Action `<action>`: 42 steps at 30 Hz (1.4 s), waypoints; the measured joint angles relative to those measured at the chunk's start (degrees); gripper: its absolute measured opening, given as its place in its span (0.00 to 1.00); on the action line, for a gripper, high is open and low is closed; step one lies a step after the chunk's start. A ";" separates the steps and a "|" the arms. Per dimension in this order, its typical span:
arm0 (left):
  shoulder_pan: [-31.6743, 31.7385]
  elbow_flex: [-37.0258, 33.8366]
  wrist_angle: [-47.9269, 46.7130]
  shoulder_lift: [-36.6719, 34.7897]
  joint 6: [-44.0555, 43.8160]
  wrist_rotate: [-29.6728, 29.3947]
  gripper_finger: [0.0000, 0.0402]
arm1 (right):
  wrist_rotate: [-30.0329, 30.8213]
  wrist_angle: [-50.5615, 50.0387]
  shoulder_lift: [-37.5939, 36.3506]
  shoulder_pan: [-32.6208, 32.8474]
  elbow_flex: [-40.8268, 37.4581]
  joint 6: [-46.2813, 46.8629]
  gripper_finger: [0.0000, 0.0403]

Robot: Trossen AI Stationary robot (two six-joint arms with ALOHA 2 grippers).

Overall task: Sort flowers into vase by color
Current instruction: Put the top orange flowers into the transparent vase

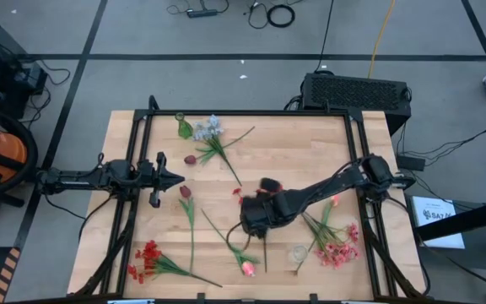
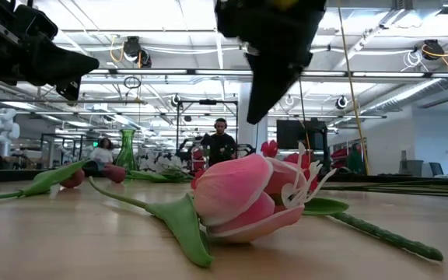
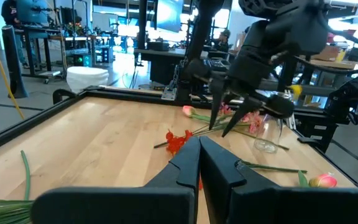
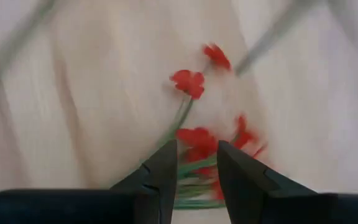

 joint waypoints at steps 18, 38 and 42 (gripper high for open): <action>0.01 -0.01 -0.01 0.00 -0.01 0.00 0.04 | -19.10 -1.23 -0.04 -2.46 -2.63 42.75 0.27; 0.00 0.00 0.00 0.01 0.00 0.00 0.04 | -22.88 8.38 -0.04 -2.53 -11.64 52.73 0.68; 0.01 0.00 -0.01 -0.01 0.00 0.00 0.04 | -22.90 9.92 0.00 -2.71 -13.20 52.56 0.68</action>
